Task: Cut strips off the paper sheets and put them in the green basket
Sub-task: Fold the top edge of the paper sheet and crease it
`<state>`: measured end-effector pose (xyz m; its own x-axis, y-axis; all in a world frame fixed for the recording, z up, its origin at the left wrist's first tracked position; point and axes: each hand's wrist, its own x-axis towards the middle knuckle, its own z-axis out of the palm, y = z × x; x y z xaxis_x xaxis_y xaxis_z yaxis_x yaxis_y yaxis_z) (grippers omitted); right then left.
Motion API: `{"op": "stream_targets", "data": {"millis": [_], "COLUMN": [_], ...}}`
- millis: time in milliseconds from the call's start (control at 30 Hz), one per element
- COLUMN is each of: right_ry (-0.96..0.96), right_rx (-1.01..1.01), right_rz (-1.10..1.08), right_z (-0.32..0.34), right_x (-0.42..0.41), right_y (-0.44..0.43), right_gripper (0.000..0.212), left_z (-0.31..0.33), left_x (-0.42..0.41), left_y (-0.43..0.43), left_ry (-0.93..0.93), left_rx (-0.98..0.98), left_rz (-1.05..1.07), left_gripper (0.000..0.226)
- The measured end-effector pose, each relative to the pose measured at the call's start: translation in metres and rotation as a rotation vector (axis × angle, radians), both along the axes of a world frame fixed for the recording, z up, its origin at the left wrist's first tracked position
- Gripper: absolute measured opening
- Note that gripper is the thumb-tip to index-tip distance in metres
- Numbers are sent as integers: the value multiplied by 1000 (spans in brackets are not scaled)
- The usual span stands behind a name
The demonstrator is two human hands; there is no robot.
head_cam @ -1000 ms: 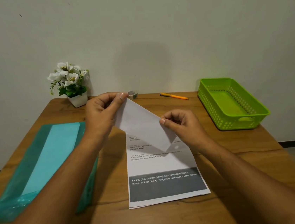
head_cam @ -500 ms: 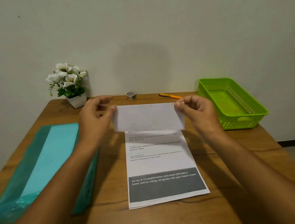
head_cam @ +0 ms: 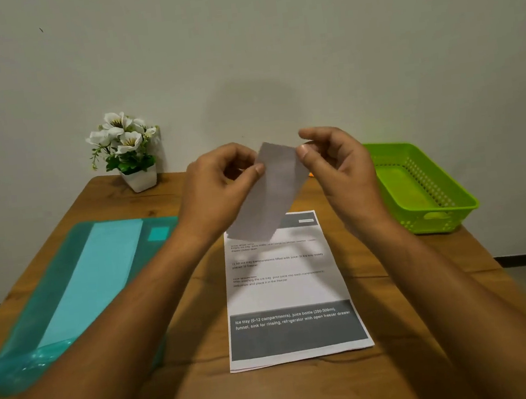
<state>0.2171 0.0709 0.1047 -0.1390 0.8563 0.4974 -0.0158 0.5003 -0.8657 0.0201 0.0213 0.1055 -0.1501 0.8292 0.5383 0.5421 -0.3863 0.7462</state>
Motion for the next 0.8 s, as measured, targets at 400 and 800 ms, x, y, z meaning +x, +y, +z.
{"op": "stream_targets", "data": {"millis": [400,800], "right_ry": [-280,-422], "right_rx": [22,5], "right_rz": [74,131], "right_z": [-9,-24], "right_x": [-7,-1], "right_y": [-8,-4], "right_gripper": [13,12], "left_z": [2,-7], "left_x": [-3,-5], "left_y": [-11,-10], "left_ry": [-74,-119], "left_rx": [-63,-57], "left_rz": [-53,-29], "left_gripper": [30,11]}}
